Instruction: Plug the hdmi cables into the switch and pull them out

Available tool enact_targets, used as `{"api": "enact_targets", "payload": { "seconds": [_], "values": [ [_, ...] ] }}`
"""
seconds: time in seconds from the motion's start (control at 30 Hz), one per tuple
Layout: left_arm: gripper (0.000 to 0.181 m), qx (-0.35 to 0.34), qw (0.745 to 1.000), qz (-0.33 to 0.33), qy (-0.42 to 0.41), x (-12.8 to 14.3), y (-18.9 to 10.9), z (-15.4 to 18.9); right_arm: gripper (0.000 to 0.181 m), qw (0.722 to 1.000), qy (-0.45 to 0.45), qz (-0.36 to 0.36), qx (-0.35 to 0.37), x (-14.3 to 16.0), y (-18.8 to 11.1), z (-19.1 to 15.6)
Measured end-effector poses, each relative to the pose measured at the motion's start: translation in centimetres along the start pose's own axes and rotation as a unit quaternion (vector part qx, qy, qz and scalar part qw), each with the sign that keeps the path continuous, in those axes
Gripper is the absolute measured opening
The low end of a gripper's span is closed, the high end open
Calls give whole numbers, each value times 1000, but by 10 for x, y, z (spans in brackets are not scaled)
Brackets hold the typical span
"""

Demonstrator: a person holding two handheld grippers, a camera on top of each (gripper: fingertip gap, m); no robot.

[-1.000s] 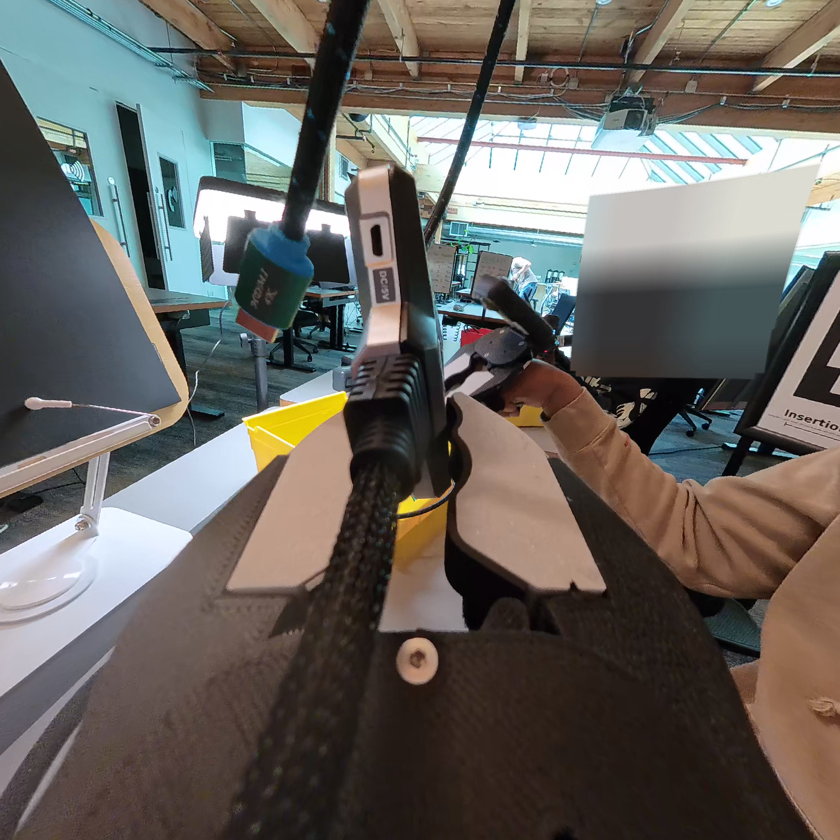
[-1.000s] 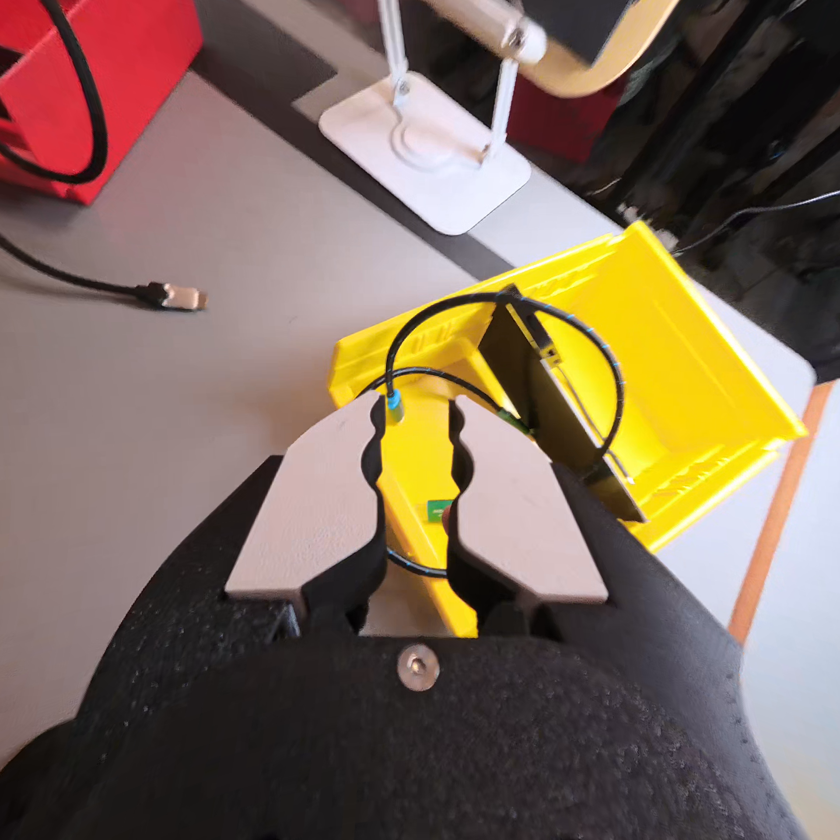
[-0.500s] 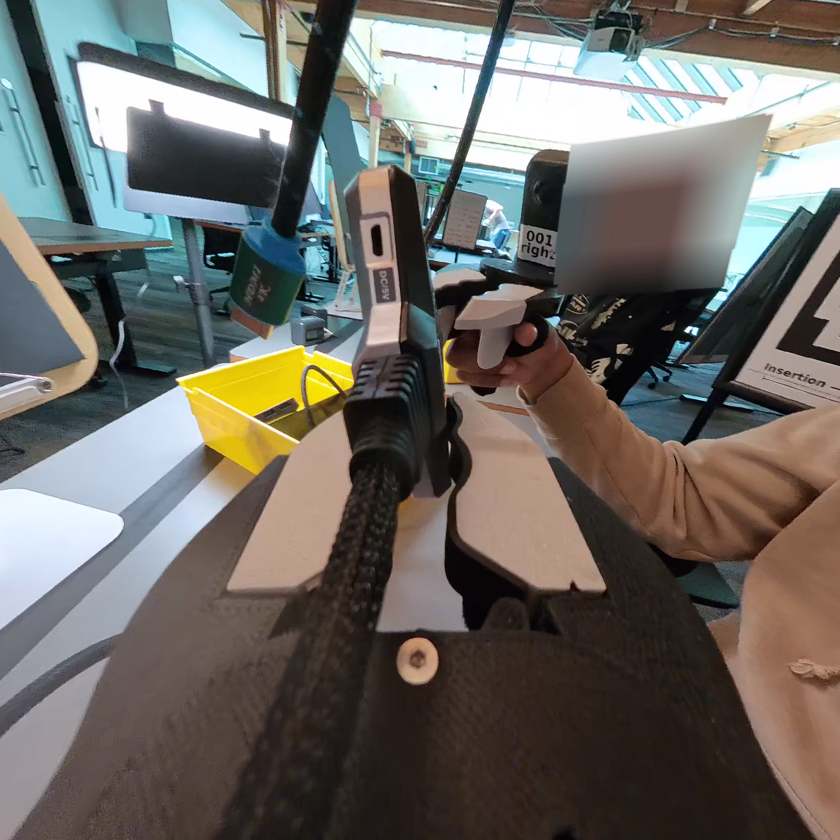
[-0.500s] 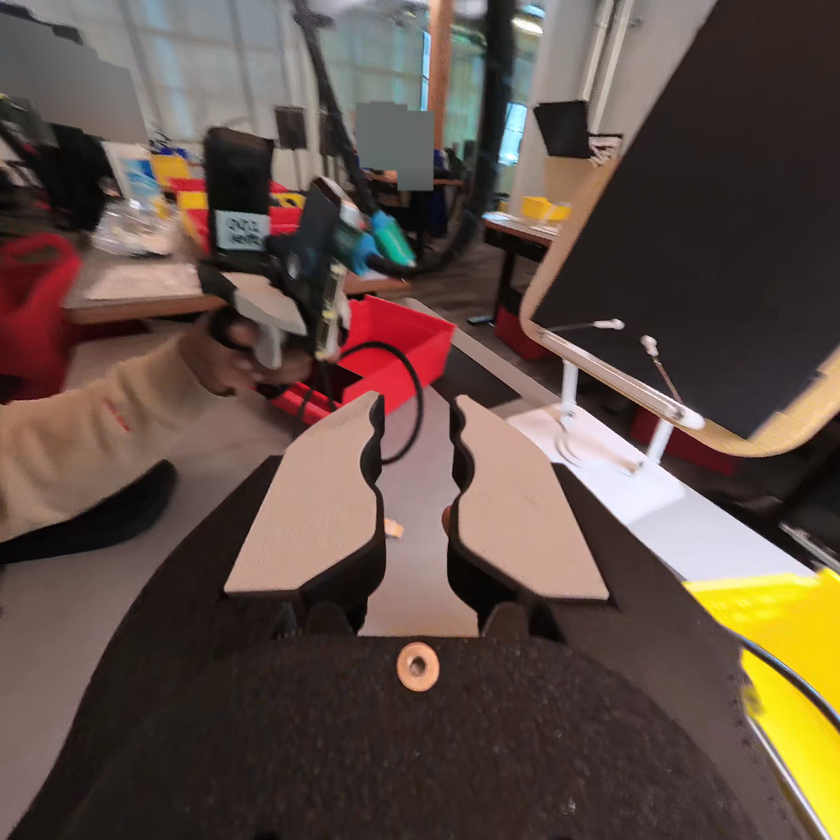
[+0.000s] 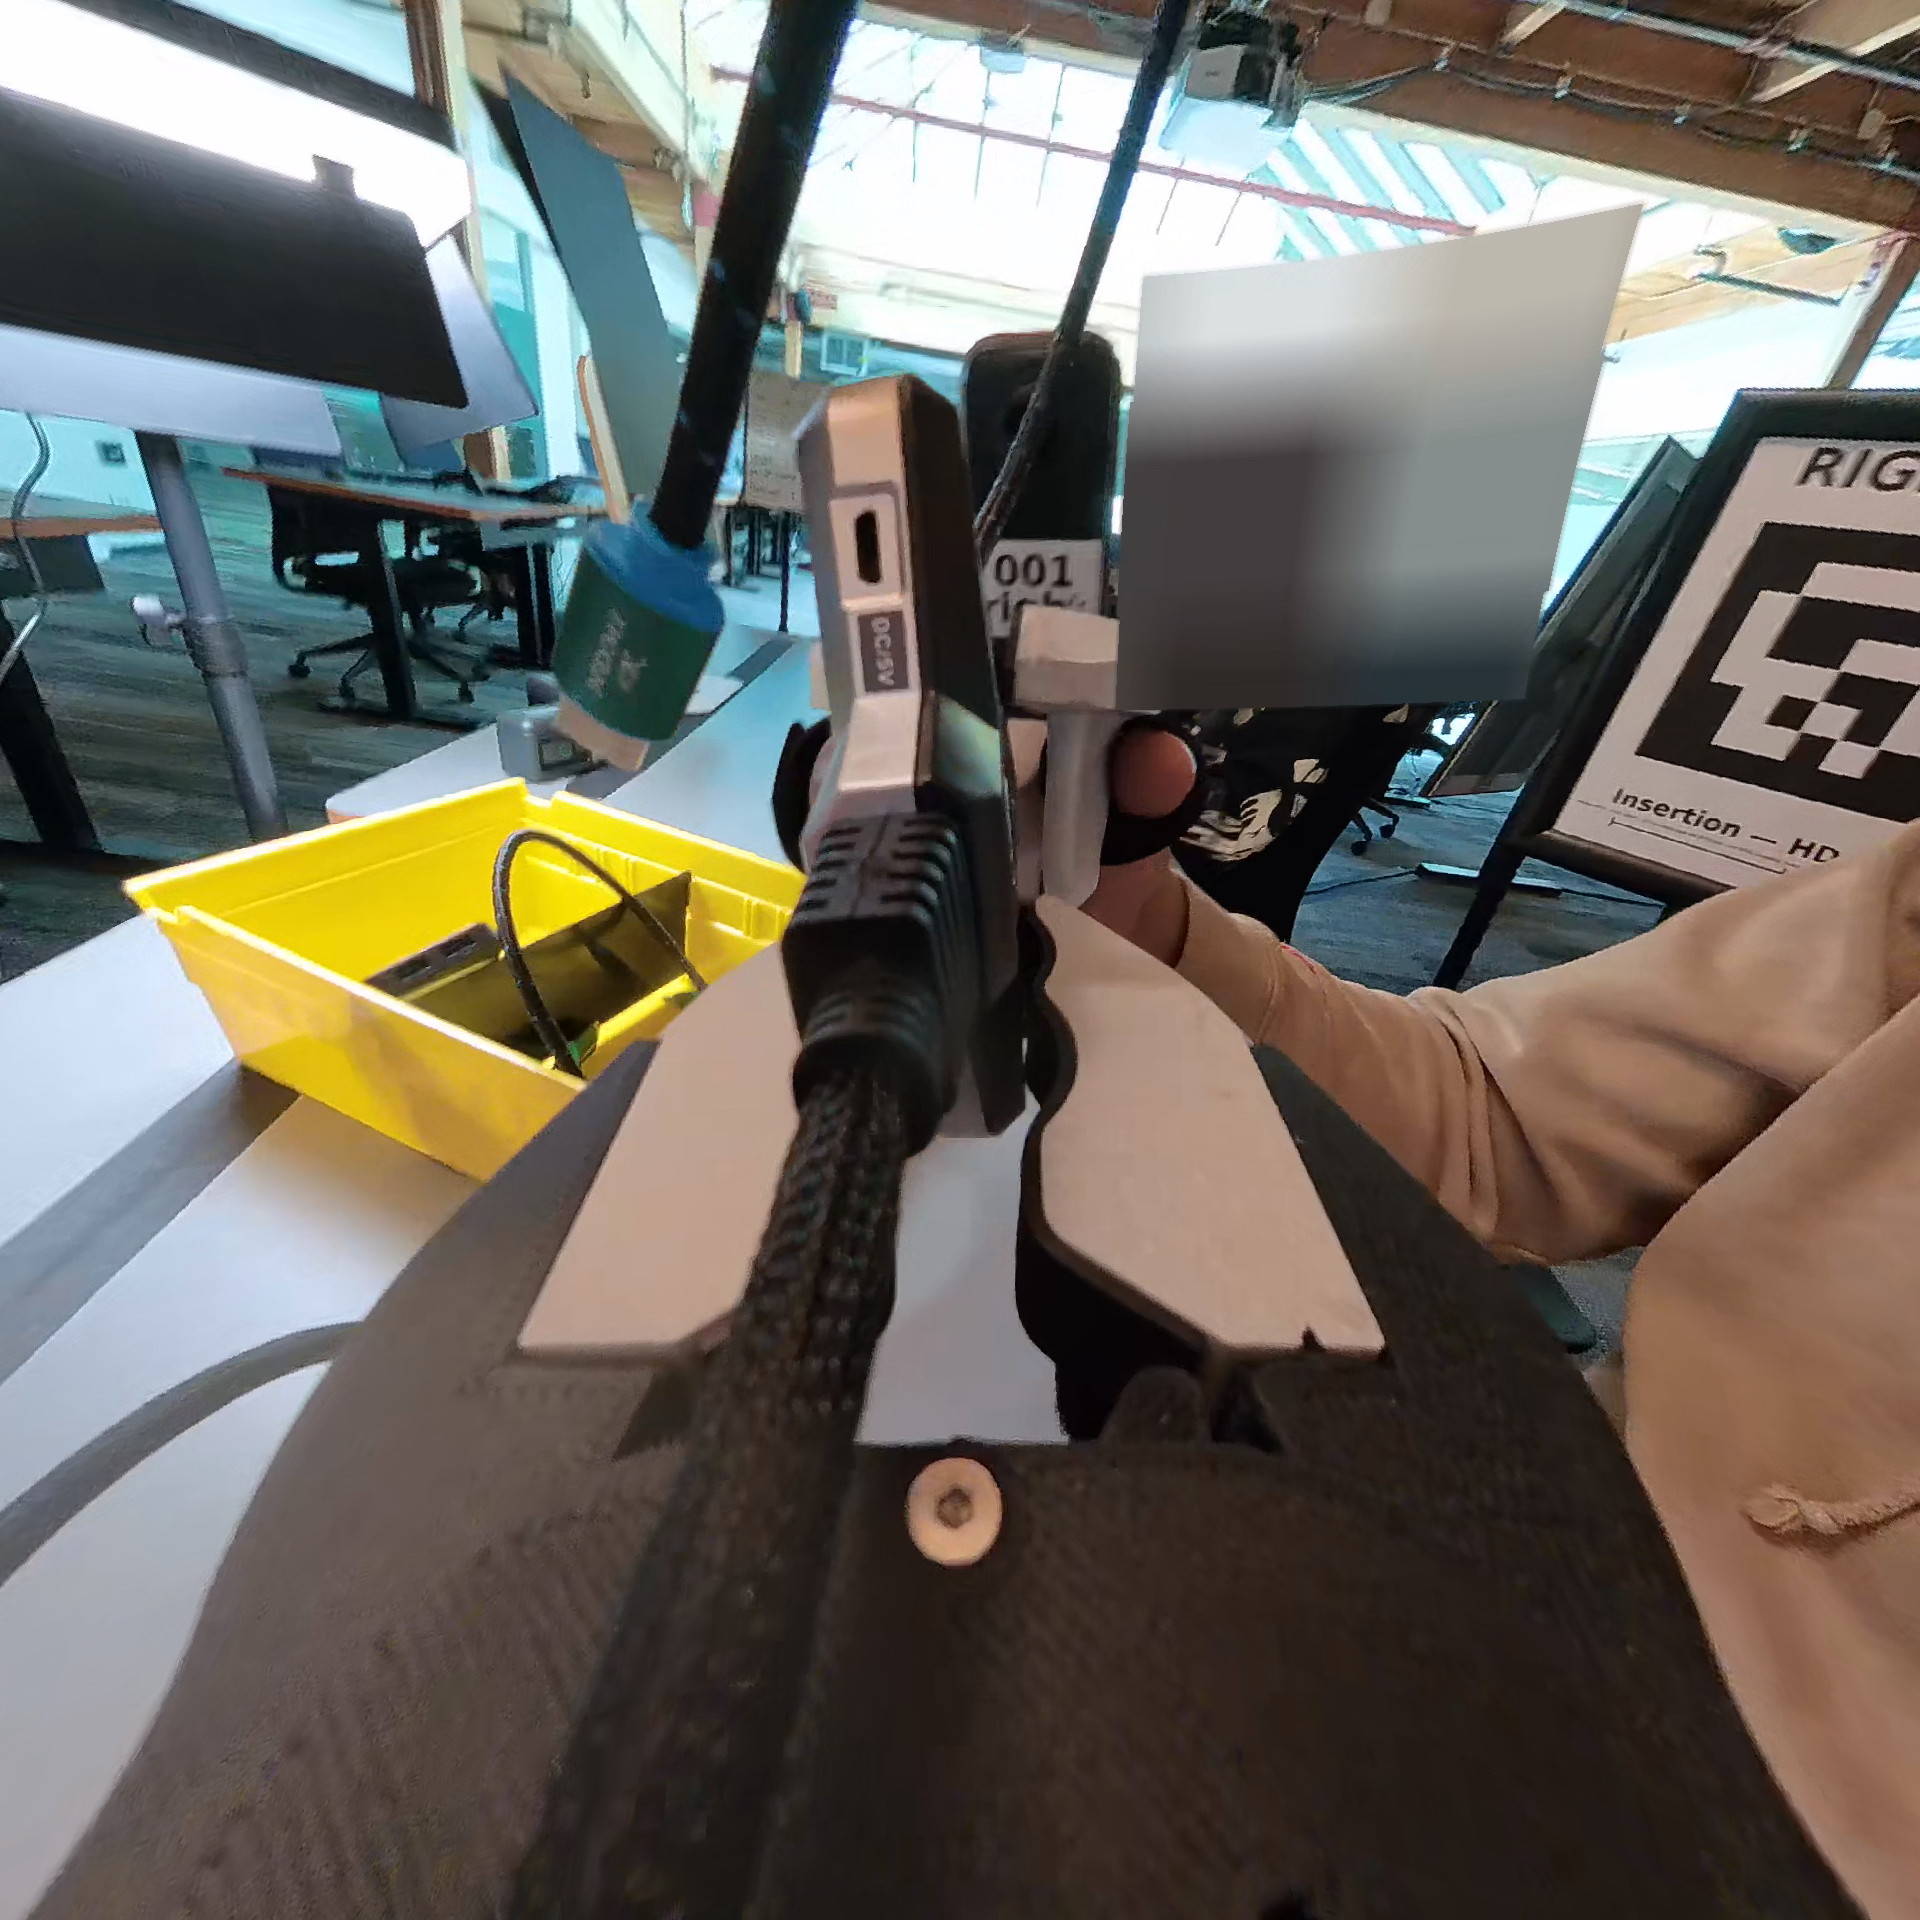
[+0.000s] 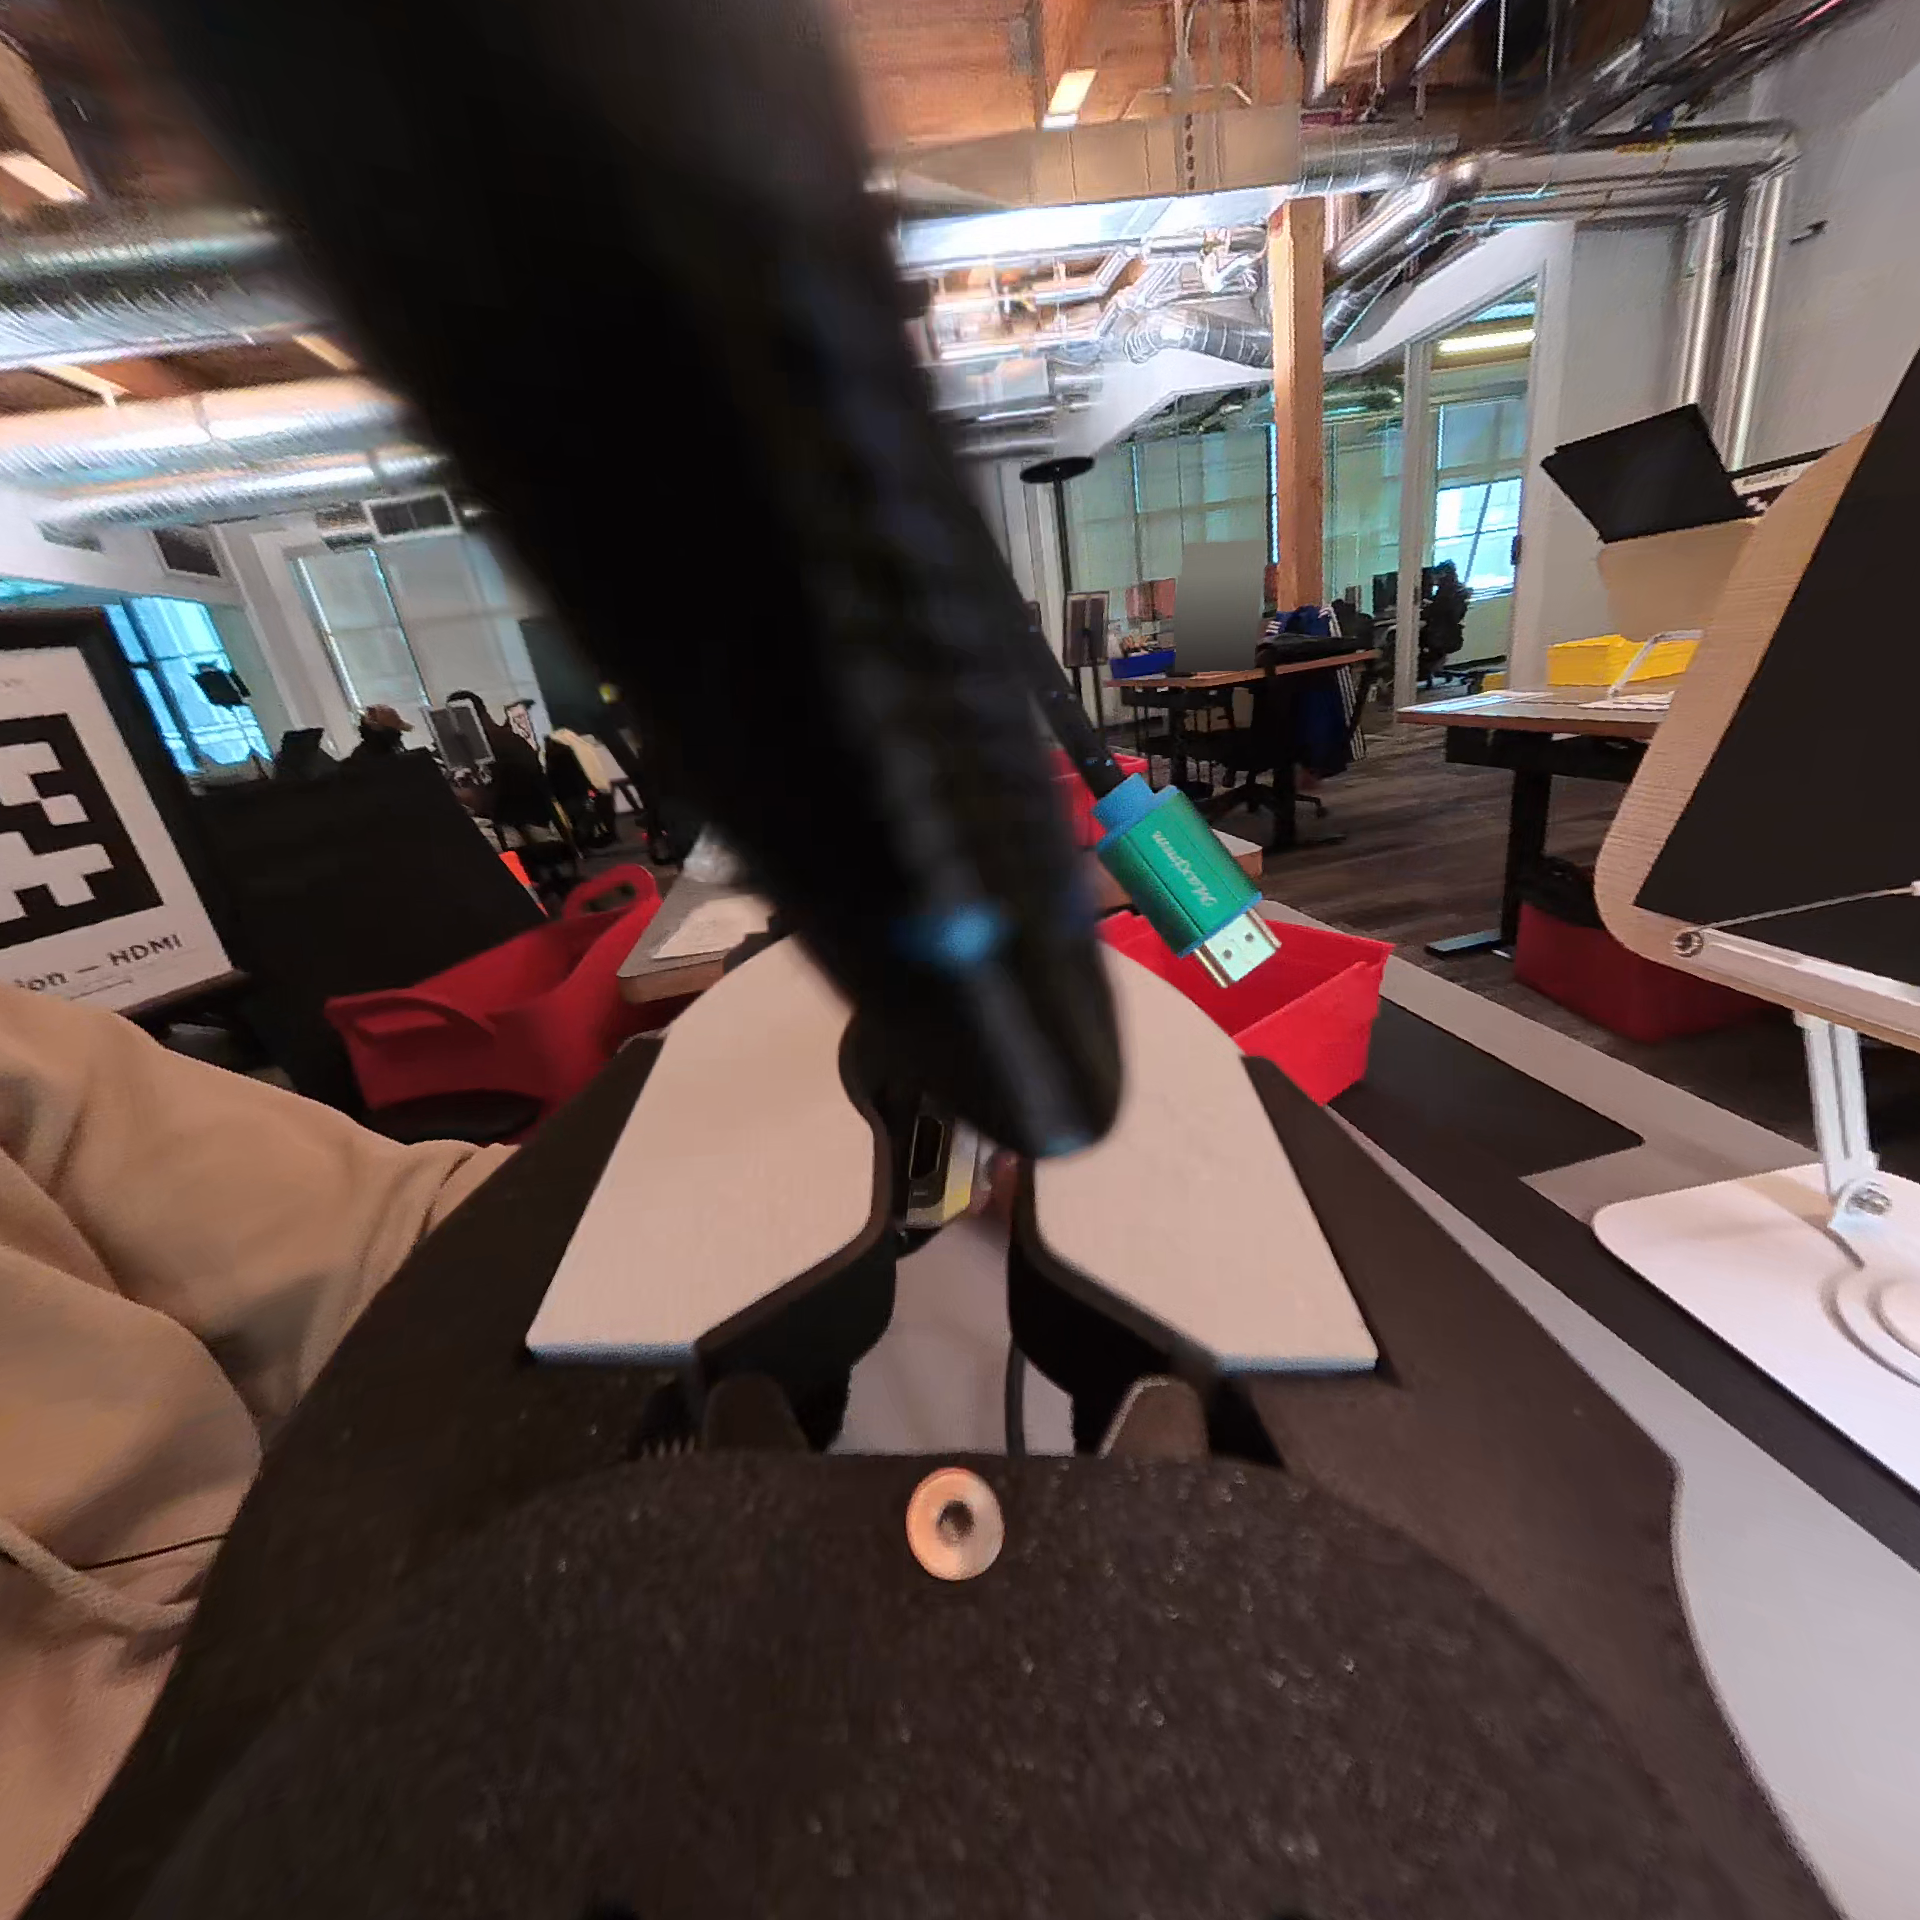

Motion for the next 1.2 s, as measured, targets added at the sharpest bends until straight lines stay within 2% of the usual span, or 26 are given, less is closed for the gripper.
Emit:
{"api": "enact_targets", "payload": {
  "seconds": [0.07, 0.13, 0.17, 0.2, 0.27, 0.33, 0.43, 0.5, 0.53, 0.63, 0.7, 0.83, 0.97, 1.07, 1.2],
  "values": [
    [22, 3, 999, -36, -30, 1, 0, 0, 20, 1000, -20, -11, 5, 0, -2, -1],
    [33, 28, 989, -131, -66, 8, -4, 2, 20, 1000, -27, -2, 6, -5, -7, 0],
    [31, 50, 979, -186, -69, 13, -8, 5, 20, 1000, -25, 6, 6, -8, -12, 1],
    [29, 67, 969, -230, -59, 17, -13, 9, 20, 1000, -26, 13, 9, -12, -19, 2],
    [28, 67, 962, -263, -11, 16, -23, 17, 19, 999, -35, 17, 17, -20, -33, 5],
    [28, 71, 970, -232, 17, -2, -33, 28, 20, 998, -48, 21, 32, -27, -48, 6],
    [29, 27, 991, -120, 49, -37, -52, 37, 20, 998, -55, 18, 33, -33, -63, 7],
    [29, -12, 997, -42, 63, -54, -62, 37, 20, 998, -63, 5, 27, -29, -61, 6],
    [29, -30, 997, -25, 66, -57, -65, 36, 19, 998, -63, -2, 18, -26, -55, 5],
    [36, -84, 993, -42, 77, -51, -58, 26, 20, 998, -58, -22, -21, -10, -31, 0],
    [38, -75, 993, -60, 70, -43, -46, 24, 19, 997, -49, -34, -53, 3, -12, -4],
    [27, -62, 989, -120, 62, -23, -26, 19, 20, 994, -37, -57, -82, 23, 11, -9],
    [22, -36, 991, -123, 44, -21, -26, 16, 20, 994, -37, -61, -83, 25, 11, -7],
    [22, -29, 987, -152, 36, -18, -27, 15, 20, 991, -55, -96, -78, 26, 10, -9],
    [22, -18, 982, -187, 31, -13, -29, 17, 22, 989, -62, -106, -76, 21, 3, -11]
  ]
}}
Point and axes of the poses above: each gripper's, where its closed fingertips meet, y out along the fingers, x out of its underside, z = x × y across the jaws, the point moved 8 cm from there along -y, back along the fingers, and after that the axes turned 5 degrees about -x, right-handed, at the moved point
